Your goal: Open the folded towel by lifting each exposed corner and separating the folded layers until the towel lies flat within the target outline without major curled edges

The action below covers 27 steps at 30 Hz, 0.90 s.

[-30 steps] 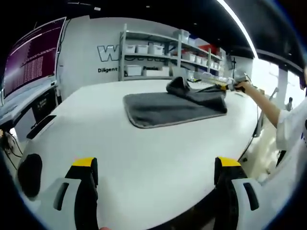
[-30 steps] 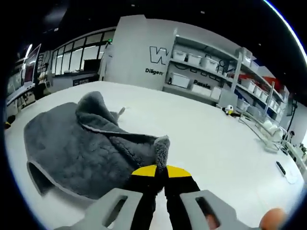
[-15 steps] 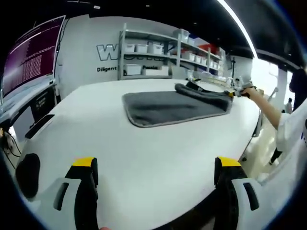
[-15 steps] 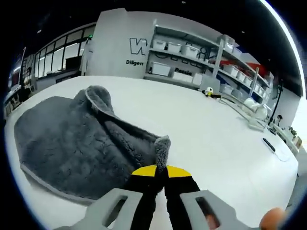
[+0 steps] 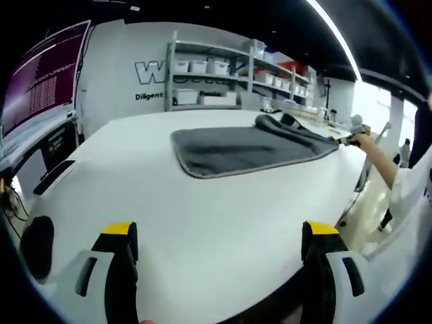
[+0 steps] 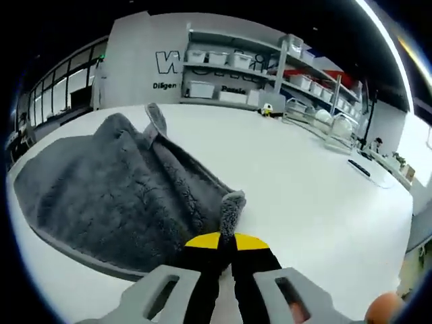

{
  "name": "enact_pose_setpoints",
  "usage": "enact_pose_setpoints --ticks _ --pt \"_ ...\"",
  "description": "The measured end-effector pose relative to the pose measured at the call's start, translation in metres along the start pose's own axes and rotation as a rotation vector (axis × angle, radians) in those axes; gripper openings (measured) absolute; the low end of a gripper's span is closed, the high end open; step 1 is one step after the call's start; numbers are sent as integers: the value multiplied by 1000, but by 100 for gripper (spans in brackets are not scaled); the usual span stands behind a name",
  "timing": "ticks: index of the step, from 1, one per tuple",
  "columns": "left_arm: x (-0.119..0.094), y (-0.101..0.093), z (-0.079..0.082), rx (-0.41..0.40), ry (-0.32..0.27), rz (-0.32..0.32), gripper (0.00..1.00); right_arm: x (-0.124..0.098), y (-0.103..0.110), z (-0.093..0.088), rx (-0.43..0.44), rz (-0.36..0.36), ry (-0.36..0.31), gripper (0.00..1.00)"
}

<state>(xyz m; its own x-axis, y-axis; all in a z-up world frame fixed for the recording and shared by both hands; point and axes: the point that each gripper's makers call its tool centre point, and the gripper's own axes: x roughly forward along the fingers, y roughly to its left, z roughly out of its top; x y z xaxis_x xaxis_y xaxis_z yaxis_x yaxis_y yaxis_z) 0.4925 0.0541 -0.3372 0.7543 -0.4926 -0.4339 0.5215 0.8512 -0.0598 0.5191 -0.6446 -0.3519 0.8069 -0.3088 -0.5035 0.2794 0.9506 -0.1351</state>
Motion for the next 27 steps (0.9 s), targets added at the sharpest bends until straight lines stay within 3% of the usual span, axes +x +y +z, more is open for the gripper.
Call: enact_pose_setpoints --ticks 15,27 --pt "2 -6 2 13 -3 -24 99 -47 -4 -28 35 -21 -40 1" --pt "-6 -13 2 26 -18 -53 99 -58 -14 -37 69 -37 -60 1"
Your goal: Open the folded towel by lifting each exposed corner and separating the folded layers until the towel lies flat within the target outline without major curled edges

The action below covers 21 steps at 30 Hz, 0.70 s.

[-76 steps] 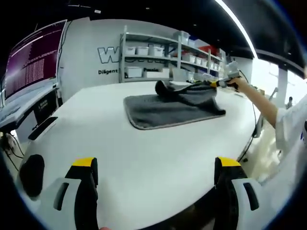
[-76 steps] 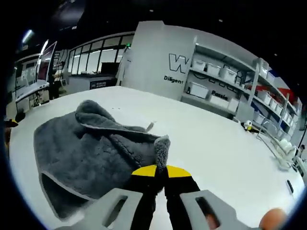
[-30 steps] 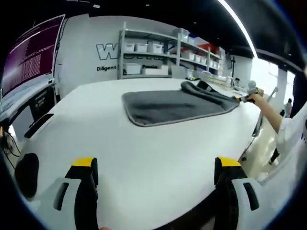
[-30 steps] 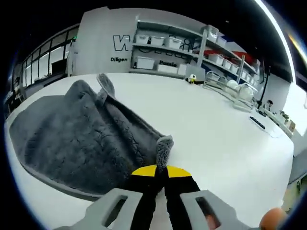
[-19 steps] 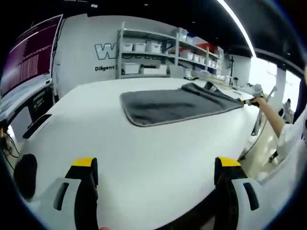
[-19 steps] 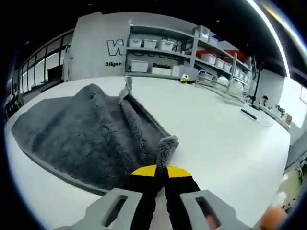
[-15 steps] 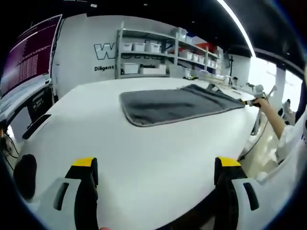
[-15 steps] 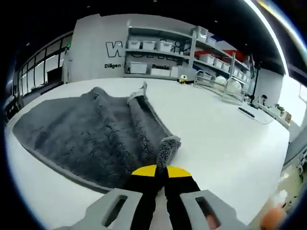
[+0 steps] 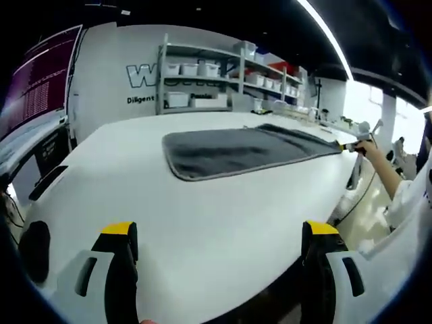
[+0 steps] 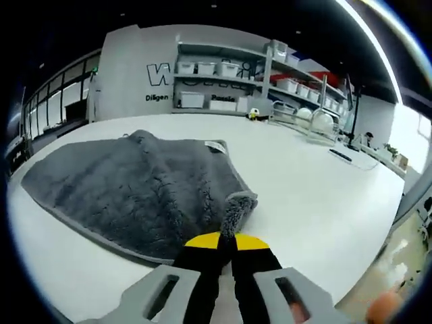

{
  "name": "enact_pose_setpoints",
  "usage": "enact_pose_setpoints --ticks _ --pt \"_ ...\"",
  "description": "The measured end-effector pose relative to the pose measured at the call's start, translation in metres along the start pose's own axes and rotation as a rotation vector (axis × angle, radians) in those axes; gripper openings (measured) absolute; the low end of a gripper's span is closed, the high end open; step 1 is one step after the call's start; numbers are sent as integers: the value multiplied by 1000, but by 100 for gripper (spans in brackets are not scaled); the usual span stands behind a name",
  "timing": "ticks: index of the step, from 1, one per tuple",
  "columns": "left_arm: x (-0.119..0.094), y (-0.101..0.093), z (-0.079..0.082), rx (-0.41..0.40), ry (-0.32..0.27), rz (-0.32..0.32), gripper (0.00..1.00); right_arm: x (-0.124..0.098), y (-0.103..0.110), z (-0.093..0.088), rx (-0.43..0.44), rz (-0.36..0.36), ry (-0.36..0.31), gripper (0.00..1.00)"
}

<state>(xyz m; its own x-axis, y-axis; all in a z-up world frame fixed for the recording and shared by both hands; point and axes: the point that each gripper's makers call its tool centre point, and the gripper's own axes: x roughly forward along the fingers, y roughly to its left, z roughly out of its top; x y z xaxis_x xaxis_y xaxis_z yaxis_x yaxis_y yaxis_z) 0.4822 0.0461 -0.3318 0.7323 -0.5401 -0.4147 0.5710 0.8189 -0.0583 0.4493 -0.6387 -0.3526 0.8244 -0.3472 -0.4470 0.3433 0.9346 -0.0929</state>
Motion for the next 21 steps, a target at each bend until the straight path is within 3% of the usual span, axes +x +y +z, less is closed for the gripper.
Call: enact_pose_setpoints --ticks 10,16,21 --pt "-7 2 2 11 -11 -5 99 -20 -2 -5 -13 -21 -4 11" --pt "-6 5 4 18 -5 0 99 -49 3 -7 -65 -23 -18 35" --pt "0 6 8 28 4 -3 99 -75 14 -5 -53 12 -61 46"
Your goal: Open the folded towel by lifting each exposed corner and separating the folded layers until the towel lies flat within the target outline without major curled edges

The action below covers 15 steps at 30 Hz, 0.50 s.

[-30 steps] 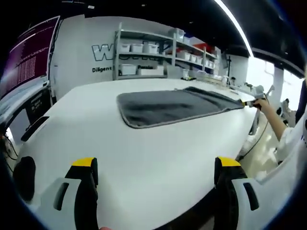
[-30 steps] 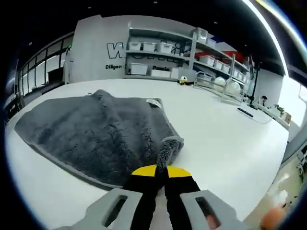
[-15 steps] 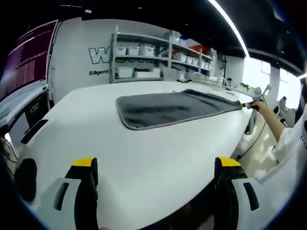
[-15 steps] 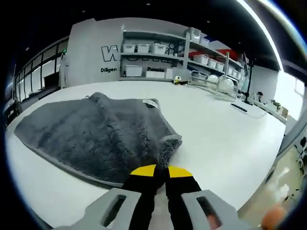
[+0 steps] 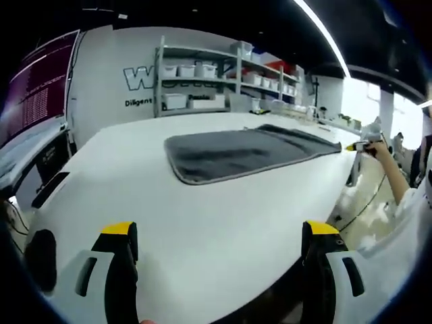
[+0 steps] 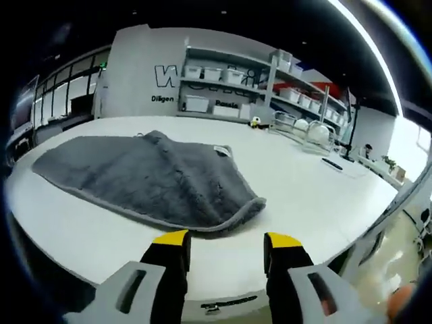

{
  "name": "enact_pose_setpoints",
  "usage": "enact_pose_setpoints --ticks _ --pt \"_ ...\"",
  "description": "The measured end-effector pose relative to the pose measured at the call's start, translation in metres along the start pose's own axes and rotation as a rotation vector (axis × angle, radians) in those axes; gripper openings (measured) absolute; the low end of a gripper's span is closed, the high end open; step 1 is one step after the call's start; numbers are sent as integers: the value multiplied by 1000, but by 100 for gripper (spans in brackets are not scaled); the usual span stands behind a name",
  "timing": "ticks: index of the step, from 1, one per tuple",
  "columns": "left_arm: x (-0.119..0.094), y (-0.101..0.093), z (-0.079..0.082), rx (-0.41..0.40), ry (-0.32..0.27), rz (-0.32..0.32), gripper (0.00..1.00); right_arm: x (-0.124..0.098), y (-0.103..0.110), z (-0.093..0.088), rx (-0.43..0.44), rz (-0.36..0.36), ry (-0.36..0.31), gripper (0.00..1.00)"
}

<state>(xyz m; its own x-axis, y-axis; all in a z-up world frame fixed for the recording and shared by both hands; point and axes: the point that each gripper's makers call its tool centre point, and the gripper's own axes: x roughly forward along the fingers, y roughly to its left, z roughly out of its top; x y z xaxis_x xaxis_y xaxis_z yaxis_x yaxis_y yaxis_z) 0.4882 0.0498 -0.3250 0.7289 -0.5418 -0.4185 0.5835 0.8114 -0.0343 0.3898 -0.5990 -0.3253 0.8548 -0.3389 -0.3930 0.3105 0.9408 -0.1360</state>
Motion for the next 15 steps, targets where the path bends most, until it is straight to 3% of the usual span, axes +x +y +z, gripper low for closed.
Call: enact_pose_setpoints --ticks 6,15 --pt "13 -1 5 16 15 -14 99 -22 17 14 46 30 -68 66" --pt "33 -3 14 48 34 -47 99 -36 43 16 23 106 -59 87"
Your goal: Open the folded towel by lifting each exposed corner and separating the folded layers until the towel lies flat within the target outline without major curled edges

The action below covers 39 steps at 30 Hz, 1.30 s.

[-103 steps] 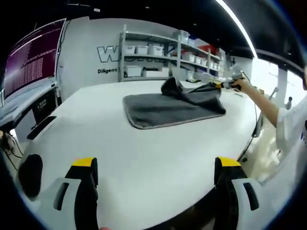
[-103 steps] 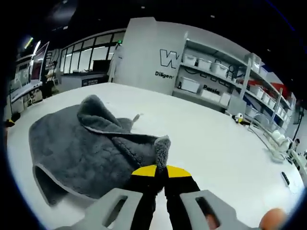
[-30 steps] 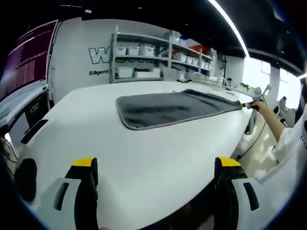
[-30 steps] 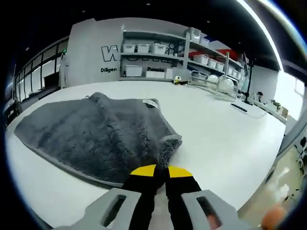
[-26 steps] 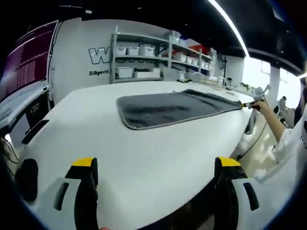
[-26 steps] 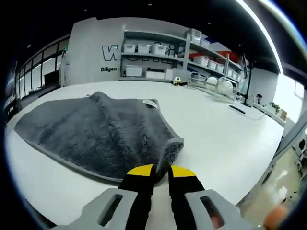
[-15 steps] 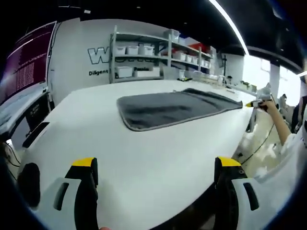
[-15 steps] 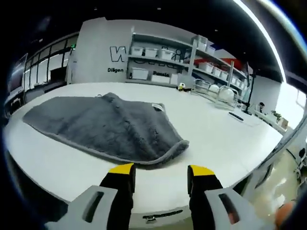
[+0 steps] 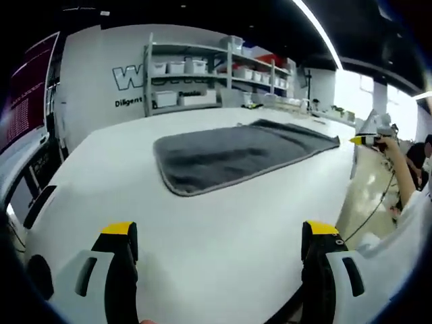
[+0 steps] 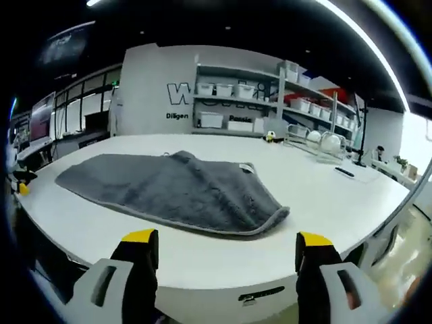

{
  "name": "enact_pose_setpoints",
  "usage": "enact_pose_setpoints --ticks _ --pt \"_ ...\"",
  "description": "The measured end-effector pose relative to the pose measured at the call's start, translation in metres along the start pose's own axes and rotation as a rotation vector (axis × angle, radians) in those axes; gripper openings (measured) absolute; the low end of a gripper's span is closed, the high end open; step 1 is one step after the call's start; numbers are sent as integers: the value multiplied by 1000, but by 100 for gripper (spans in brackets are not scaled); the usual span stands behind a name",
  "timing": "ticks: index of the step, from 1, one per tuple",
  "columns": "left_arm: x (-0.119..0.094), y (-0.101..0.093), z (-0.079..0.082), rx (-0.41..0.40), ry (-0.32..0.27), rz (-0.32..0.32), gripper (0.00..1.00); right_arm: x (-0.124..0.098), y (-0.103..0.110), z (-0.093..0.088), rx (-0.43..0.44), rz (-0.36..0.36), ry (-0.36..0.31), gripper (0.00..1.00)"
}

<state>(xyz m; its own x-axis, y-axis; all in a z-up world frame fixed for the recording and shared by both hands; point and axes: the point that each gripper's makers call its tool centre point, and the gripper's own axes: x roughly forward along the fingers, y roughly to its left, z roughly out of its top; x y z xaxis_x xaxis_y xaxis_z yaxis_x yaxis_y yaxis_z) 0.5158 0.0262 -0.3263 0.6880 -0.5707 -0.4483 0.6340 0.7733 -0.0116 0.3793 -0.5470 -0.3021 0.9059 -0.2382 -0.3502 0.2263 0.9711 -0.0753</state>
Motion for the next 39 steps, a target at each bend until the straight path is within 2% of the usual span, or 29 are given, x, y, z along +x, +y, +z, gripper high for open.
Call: enact_pose_setpoints --ticks 5,13,14,17,20,23,25,28,32,34,37,39 --pt "13 5 2 13 22 -12 99 -2 9 -3 -1 23 26 99" --pt "32 16 11 26 41 -41 98 -2 23 -13 -4 61 46 99" --pt "35 18 12 31 39 -44 98 -3 25 -14 -6 63 44 99" --pt "45 26 26 6 -21 -56 92 -4 29 -13 -20 64 39 99" --pt "55 30 34 -6 -44 -83 91 -7 36 -9 -26 82 22 99" --pt "64 35 39 32 -53 -82 86 -8 41 -8 -30 91 11 99" --pt "73 39 41 51 -47 -88 79 -8 45 -7 -31 103 2 99" --pt "81 38 42 40 -48 -122 74 -7 49 -8 -29 113 -1 98" --pt "90 38 44 27 -39 -137 62 -6 50 -8 -28 115 -4 98" --pt "96 41 46 75 -22 -119 58 -6 49 -8 -29 103 -5 98" --pt "105 41 46 104 9 -117 53 -5 49 -8 -36 91 -1 97" --pt "111 42 42 153 44 -120 44 -4 52 -8 -35 97 -3 97"
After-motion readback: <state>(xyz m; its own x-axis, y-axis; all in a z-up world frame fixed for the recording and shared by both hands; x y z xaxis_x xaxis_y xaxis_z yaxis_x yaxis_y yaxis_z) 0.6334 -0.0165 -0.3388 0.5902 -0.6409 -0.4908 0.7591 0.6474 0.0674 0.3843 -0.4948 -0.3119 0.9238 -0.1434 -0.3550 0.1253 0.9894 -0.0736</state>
